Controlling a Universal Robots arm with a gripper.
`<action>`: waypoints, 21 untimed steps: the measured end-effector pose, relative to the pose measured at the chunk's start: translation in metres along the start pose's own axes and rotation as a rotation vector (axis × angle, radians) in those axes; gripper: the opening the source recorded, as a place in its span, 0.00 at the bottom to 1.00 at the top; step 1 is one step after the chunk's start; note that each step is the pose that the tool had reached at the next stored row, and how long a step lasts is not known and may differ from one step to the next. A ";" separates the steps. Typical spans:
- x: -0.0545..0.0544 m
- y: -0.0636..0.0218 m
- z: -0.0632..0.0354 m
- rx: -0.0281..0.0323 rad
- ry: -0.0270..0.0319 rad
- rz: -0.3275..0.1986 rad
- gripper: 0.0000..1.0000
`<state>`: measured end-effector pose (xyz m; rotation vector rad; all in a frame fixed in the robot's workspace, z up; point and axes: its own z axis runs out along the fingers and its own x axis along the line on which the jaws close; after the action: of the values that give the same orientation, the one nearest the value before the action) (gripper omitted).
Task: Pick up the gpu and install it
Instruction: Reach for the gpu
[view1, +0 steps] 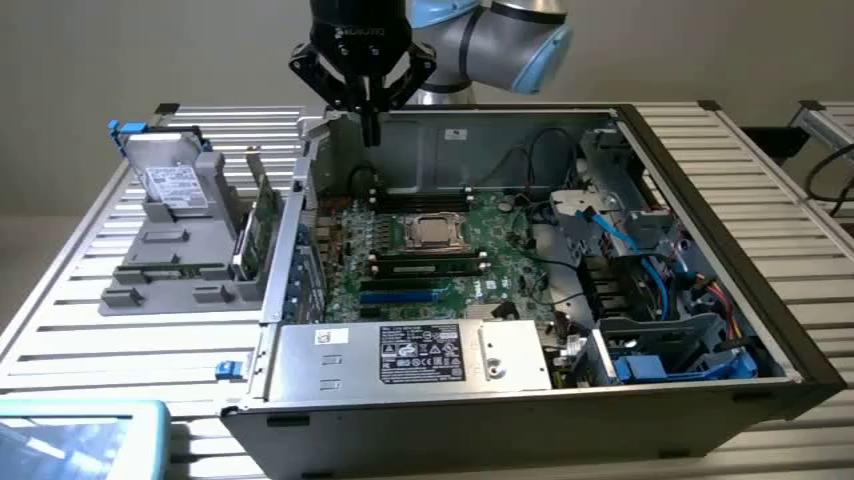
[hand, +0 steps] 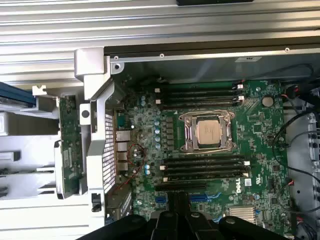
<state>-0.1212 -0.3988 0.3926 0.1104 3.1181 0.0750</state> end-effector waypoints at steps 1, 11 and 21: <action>0.000 0.0000 0.0000 0.0000 -0.0001 0.000 0.12; 0.000 0.0000 0.0000 0.0000 -0.0001 0.000 0.12; 0.023 -0.0016 -0.0005 0.0001 0.0000 0.000 0.12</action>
<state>-0.1438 -0.3988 0.3926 0.1104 3.1181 0.0749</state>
